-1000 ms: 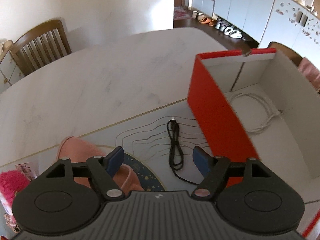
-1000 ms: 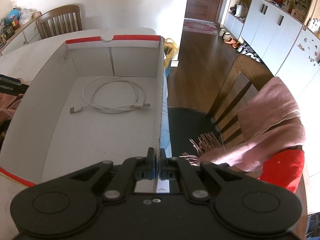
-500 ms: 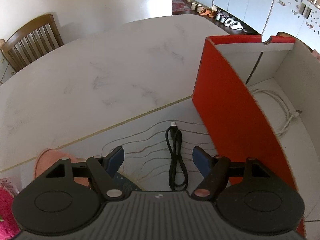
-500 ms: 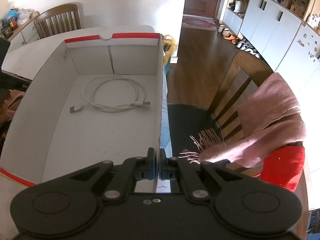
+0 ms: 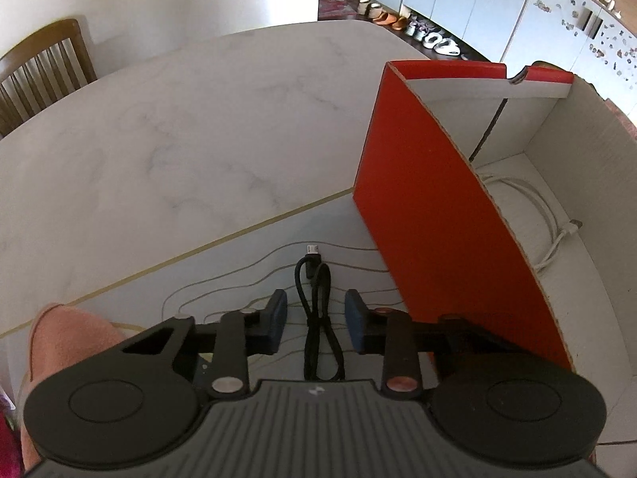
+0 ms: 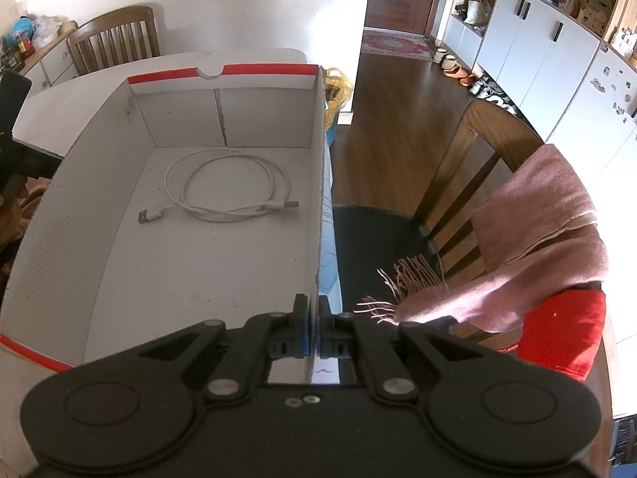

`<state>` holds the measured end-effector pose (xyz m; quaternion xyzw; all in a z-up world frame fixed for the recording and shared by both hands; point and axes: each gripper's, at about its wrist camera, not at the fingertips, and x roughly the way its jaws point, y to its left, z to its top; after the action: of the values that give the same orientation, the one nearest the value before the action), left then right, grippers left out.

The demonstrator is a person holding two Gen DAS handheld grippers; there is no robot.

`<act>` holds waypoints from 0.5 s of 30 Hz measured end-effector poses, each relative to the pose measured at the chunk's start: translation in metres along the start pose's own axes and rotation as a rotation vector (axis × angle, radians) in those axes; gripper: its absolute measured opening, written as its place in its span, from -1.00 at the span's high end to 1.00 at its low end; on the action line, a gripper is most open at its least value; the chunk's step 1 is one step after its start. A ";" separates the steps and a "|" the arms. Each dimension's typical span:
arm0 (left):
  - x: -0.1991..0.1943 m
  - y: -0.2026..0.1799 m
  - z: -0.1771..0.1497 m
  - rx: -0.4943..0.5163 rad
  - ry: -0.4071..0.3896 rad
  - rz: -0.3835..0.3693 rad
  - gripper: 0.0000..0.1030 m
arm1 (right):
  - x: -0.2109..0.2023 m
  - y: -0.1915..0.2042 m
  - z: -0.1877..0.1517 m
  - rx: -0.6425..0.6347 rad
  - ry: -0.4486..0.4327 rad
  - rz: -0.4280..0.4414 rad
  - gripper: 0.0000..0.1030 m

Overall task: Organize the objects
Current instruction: 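Move the left tool to the black cable and close on it, then lift the black cable with the left tool and carry it into the box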

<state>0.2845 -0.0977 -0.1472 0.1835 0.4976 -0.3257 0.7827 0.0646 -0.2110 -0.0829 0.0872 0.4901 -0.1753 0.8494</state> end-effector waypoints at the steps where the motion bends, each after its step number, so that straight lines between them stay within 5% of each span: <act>1: 0.000 -0.001 0.000 0.006 0.001 0.002 0.69 | 0.000 0.000 0.000 -0.001 0.001 0.000 0.95; 15: -0.024 0.007 -0.015 -0.044 -0.031 0.005 0.87 | 0.002 -0.001 -0.001 -0.010 -0.002 0.007 0.95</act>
<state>0.2721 -0.0755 -0.1322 0.1625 0.4918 -0.3156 0.7951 0.0645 -0.2120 -0.0847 0.0846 0.4898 -0.1702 0.8509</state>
